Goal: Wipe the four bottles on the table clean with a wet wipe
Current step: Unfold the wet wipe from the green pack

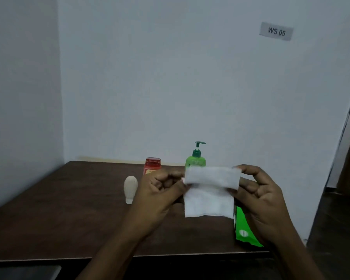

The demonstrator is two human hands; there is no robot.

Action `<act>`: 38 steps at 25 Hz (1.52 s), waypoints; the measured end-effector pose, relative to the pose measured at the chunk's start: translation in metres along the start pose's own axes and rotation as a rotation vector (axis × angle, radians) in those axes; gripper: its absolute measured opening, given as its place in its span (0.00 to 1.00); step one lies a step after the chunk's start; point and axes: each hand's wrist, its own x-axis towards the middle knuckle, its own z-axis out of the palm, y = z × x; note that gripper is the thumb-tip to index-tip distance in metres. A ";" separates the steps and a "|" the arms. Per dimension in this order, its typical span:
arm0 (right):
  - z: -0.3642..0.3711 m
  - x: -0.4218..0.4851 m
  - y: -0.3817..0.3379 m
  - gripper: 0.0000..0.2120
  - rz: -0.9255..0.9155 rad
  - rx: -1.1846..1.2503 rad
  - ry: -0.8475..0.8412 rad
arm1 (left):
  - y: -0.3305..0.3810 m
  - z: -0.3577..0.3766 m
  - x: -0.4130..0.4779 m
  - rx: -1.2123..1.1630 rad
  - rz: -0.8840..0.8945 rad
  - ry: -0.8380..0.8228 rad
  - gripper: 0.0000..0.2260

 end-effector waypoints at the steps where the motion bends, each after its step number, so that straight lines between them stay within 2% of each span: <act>1: 0.000 -0.001 0.000 0.12 -0.034 -0.049 0.014 | -0.001 -0.002 -0.002 0.030 0.022 0.000 0.07; 5: 0.001 0.000 -0.004 0.15 -0.190 -0.226 0.007 | 0.009 -0.006 -0.010 0.126 0.045 0.002 0.10; 10: 0.005 0.003 -0.012 0.15 -0.163 -0.231 0.006 | 0.029 -0.016 -0.006 0.189 0.105 -0.020 0.15; 13: 0.002 -0.002 -0.018 0.16 -0.207 -0.240 -0.009 | 0.042 -0.020 -0.011 0.278 0.140 -0.064 0.18; 16: 0.002 -0.007 -0.022 0.19 -0.268 -0.228 -0.065 | 0.046 -0.023 -0.014 0.261 0.170 -0.096 0.15; 18: 0.002 -0.010 -0.021 0.20 -0.263 -0.167 -0.082 | 0.045 -0.020 -0.015 0.193 0.144 -0.119 0.08; 20: -0.001 -0.008 -0.010 0.16 -0.225 -0.039 -0.056 | 0.042 -0.015 -0.012 0.223 0.135 -0.092 0.06; 22: -0.005 -0.001 0.008 0.09 -0.100 0.255 -0.096 | 0.041 -0.011 -0.004 0.263 0.119 -0.137 0.07; 24: -0.005 0.009 0.033 0.24 0.129 0.418 -0.165 | 0.040 -0.008 0.011 0.395 0.072 -0.255 0.07; 25: -0.003 0.011 0.044 0.30 0.216 0.397 -0.173 | 0.039 -0.009 0.020 0.489 0.041 -0.338 0.07; 27: 0.002 0.013 0.057 0.30 0.290 0.236 -0.215 | 0.035 -0.010 0.037 0.657 -0.015 -0.507 0.06; 29: 0.009 0.015 0.059 0.20 0.246 -0.032 -0.289 | 0.029 -0.012 0.052 0.802 -0.018 -0.604 0.06; 31: 0.015 0.015 0.055 0.09 0.200 -0.203 -0.324 | 0.021 -0.019 0.061 0.846 -0.038 -0.633 0.05; 33: 0.017 0.013 0.054 0.07 0.204 -0.242 -0.308 | 0.008 -0.024 0.061 0.730 -0.099 -0.554 0.07; 34: 0.018 0.012 0.054 0.07 0.212 -0.240 -0.284 | -0.002 -0.025 0.056 0.599 -0.155 -0.463 0.11; 36: 0.020 0.009 0.060 0.09 0.257 -0.200 -0.201 | -0.025 -0.024 0.037 0.228 -0.363 -0.217 0.22; 38: 0.022 0.003 0.068 0.09 0.329 -0.119 -0.095 | -0.047 -0.017 0.014 -0.116 -0.599 -0.093 0.30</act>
